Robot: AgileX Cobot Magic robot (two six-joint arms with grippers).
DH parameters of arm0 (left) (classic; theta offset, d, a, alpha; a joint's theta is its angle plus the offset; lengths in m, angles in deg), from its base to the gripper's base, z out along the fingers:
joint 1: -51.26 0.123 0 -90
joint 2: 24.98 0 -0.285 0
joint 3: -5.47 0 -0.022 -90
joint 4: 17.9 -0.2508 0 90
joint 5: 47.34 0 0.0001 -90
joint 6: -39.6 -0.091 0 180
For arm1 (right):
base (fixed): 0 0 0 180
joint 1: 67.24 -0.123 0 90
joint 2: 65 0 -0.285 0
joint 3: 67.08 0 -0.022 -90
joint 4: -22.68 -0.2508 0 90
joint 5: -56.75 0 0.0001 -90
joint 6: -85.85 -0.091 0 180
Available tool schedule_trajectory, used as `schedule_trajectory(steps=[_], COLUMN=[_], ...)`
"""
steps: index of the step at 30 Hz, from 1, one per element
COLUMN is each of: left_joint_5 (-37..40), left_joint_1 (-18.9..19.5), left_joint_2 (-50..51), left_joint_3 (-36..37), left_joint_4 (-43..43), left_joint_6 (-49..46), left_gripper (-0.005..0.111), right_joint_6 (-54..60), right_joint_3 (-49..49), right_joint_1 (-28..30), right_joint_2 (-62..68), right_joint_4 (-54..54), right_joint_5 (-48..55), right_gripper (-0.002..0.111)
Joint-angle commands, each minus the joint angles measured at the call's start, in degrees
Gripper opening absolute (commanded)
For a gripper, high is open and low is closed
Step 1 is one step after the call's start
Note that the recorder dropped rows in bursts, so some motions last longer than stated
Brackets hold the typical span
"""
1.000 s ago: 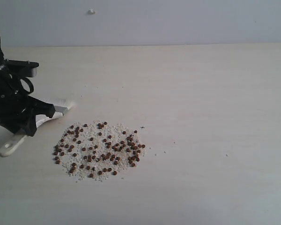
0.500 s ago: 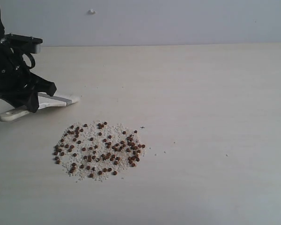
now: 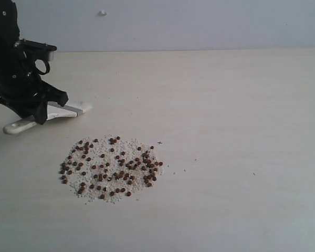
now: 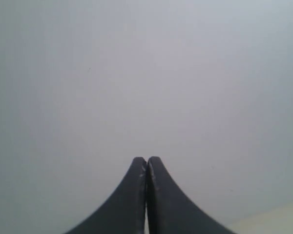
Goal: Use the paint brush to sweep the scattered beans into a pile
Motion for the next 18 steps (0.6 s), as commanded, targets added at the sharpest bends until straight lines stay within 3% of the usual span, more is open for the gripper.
schedule_trajectory(steps=[1, 5, 11, 18], left_joint_5=[2.6, 3.4, 4.9, 6.2], left_joint_1=[-0.3, -0.3, -0.3, -0.3], left_joint_2=[-0.2, -0.2, -0.2, -0.2], left_joint_3=[-2.9, -4.6, -7.7, -9.0], left_joint_4=[-0.5, -0.5, -0.5, -0.6], left_joint_6=[0.0, -0.5, -0.5, -1.1], left_gripper=[0.0, 0.0, 0.0, 0.0], right_joint_6=[-7.9, -12.2, -26.0, -25.3], right_joint_3=[0.3, -2.5, -13.5, -20.2], right_joint_1=[0.2, 0.2, 0.2, 0.2], right_joint_2=[4.1, 9.3, 25.1, 51.1], right_joint_4=[1.5, 13.4, 44.6, 45.2], right_joint_5=[-11.1, -17.2, -24.8, -30.3], right_gripper=[0.0, 0.0, 0.0, 0.0])
